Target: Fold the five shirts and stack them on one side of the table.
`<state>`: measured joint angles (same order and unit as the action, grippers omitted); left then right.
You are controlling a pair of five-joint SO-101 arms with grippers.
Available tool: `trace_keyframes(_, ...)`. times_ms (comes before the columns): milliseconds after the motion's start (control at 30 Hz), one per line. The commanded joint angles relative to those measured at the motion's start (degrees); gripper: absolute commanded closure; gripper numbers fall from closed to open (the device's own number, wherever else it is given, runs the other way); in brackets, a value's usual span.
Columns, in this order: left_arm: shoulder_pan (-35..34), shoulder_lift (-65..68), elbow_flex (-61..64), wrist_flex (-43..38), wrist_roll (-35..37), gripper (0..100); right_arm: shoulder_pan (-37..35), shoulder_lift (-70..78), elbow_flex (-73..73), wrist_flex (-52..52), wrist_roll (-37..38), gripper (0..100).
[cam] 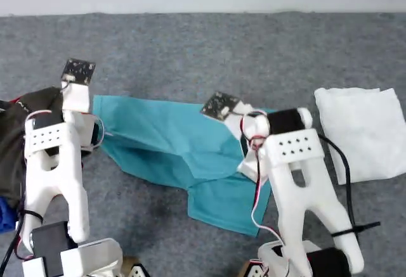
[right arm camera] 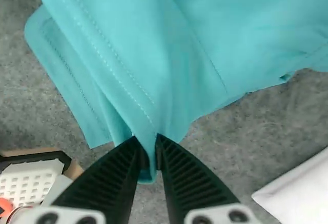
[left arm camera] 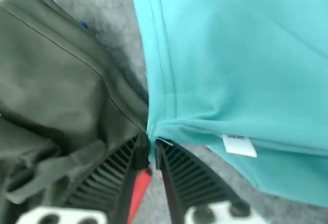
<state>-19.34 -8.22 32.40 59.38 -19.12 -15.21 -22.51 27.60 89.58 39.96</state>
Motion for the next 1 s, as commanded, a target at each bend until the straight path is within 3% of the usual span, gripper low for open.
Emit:
trace_keyframes(0,-0.35,-2.29,1.63,0.0,-3.25,99,-0.22,-3.38,2.9,-2.51,2.46,98.8)
trace_keyframes(600,-0.35,-2.64,3.74,0.44,-3.96,99,-0.22,-3.91,4.13,3.65,7.12,98.8)
trace_keyframes(800,-0.35,-2.46,3.74,4.31,-3.96,99,-0.57,-3.82,4.75,5.76,7.12,98.8)
trace_keyframes(967,-0.35,-2.2,3.74,4.66,-3.96,99,-0.22,-4.26,9.67,2.51,7.21,98.7)
